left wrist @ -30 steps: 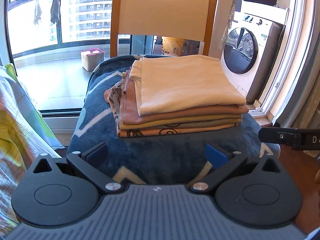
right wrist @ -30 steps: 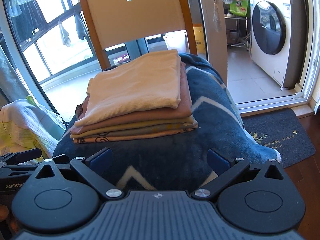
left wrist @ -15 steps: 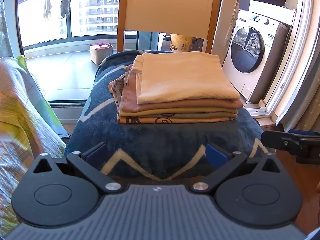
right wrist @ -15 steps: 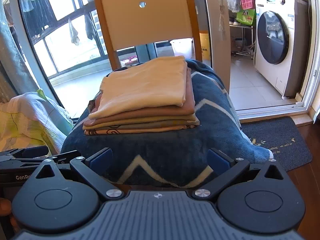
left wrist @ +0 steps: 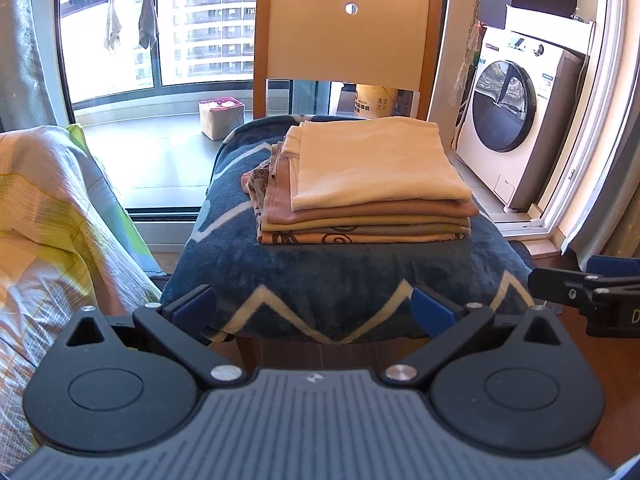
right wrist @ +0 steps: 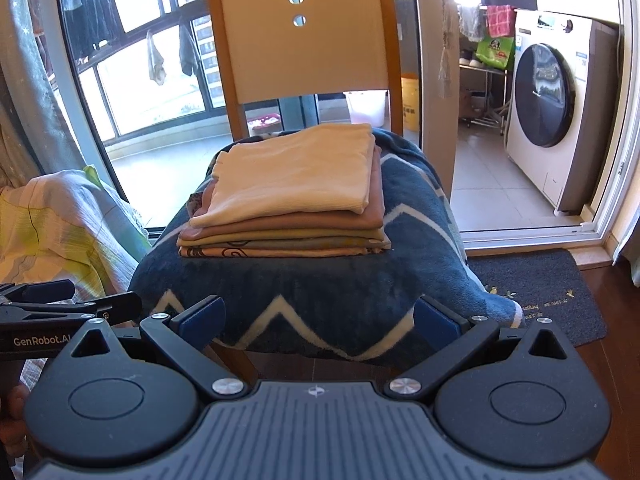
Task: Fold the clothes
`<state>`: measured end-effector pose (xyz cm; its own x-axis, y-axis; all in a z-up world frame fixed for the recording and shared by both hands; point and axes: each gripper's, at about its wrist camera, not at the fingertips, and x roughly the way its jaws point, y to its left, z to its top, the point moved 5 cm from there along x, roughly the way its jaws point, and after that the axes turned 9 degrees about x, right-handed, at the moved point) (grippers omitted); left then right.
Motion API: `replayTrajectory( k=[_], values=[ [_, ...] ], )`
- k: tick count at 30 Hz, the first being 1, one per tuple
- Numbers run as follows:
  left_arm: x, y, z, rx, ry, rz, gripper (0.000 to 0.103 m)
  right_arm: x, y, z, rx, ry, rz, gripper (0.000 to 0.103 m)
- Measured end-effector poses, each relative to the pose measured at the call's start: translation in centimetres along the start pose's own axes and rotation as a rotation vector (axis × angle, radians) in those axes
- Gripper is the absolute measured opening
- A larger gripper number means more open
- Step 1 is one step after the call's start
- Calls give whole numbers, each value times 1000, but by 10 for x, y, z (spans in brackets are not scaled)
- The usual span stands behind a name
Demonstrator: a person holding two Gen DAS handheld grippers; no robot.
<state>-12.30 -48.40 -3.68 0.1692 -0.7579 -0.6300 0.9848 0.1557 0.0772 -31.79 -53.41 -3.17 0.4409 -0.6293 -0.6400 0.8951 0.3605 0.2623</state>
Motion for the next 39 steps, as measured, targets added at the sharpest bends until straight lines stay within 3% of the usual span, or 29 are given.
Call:
replayTrajectory(
  k=[5, 18, 39],
  values=[
    [-11, -3, 0, 40, -7, 39, 102, -5, 4, -3, -25, -10, -21, 103],
    [-16, 1, -12, 32, 43, 74, 102, -21, 4, -13, -42, -4, -55, 103],
    [-18, -8, -19, 47, 45, 77, 102, -24, 0, -20, -42, 4, -111, 103]
  ],
)
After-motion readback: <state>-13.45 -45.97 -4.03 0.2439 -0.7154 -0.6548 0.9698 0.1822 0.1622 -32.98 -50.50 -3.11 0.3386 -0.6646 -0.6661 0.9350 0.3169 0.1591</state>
